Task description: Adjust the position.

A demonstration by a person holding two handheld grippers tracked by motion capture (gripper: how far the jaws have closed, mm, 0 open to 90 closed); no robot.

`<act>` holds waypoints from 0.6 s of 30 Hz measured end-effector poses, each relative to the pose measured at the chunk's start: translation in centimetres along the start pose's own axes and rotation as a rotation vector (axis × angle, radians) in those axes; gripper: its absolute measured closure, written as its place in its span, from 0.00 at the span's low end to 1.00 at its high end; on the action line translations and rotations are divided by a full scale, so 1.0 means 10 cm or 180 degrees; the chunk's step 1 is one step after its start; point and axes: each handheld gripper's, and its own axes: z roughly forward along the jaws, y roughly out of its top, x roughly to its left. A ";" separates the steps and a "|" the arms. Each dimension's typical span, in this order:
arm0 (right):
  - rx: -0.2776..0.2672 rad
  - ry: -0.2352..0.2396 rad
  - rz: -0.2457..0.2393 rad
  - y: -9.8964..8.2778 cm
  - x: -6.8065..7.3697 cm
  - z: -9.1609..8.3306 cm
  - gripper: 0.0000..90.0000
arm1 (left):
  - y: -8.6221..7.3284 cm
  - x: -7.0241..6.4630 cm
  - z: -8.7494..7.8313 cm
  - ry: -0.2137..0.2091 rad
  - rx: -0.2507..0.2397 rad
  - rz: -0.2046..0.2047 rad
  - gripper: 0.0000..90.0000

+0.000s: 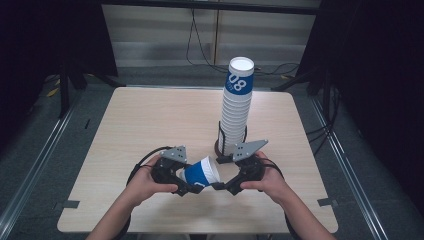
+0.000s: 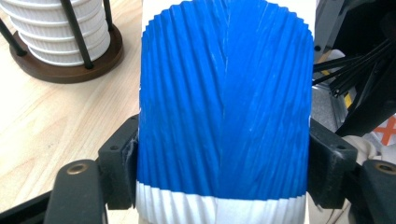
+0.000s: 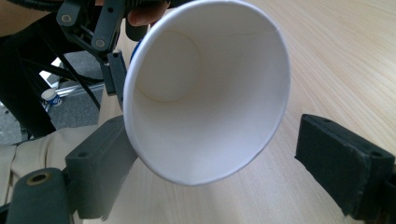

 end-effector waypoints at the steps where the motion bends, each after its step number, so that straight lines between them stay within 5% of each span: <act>1: -0.0003 0.0017 -0.0002 0.00 0.00 0.00 0.13 | 0.00 0.00 0.00 -0.0003 0.0003 0.0000 0.30; 18: -0.0027 0.0168 -0.0055 0.06 -0.02 0.05 0.11 | 0.01 -0.01 -0.01 -0.0096 -0.0083 0.0042 0.30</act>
